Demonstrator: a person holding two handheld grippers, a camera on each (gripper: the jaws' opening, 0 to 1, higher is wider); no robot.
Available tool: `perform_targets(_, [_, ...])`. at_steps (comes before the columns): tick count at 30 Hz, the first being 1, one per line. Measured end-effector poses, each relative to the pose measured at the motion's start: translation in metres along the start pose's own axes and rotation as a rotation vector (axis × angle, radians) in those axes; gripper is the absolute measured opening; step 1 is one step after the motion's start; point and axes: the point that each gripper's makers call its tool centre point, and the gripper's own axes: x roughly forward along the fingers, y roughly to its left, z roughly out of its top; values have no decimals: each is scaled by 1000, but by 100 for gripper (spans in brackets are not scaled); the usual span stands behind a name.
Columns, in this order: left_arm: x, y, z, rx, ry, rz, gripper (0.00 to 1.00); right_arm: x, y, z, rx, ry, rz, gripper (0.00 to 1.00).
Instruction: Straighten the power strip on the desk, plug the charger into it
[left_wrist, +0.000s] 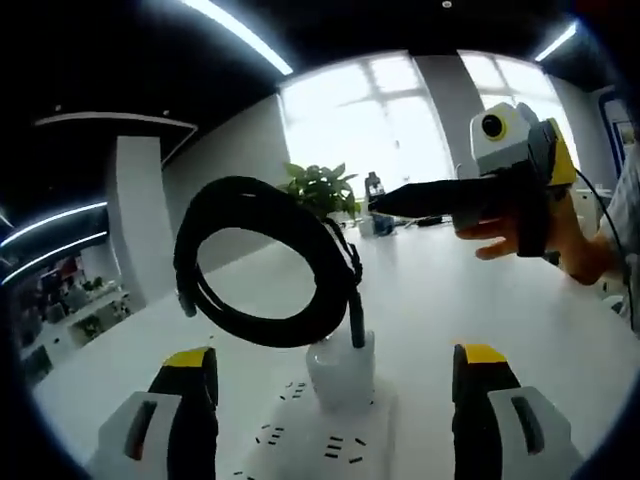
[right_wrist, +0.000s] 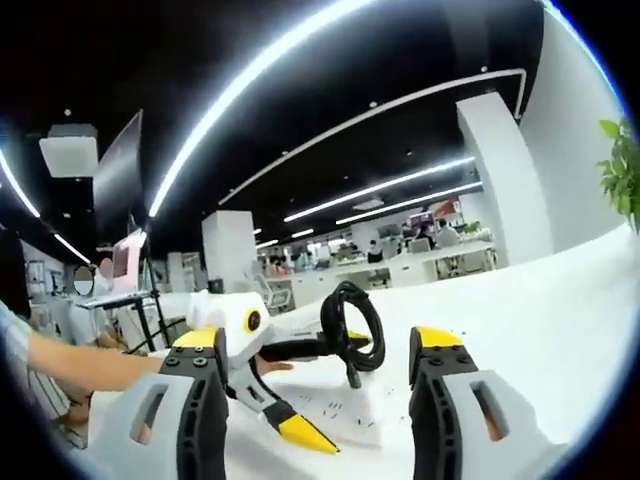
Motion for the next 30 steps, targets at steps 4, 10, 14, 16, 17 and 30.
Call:
perform_targets(4, [-11,0,-2,-2,14,38,99,1,2,0,-37,-8,3,84])
perform_targets(10, [-29,-3,1,14,-10,79,99,3,2,-3,-80,8,11,93])
perform_targets(14, [-43,-3,1,16,-10,118,99,5,0,-5,-88,14,13,96])
perform_targets(16, [-50,-6,0,7,2,128,99,7,-1,-7,-88,23,20,98])
perform_targets(17, [-54,-8,-1,0,6,131,99,7,-2,-8,-88,24,25,100])
perform_targets(30, [-108,-15,23,-46,-62,277,97,-2,-2,-6,-207,-6,90,100])
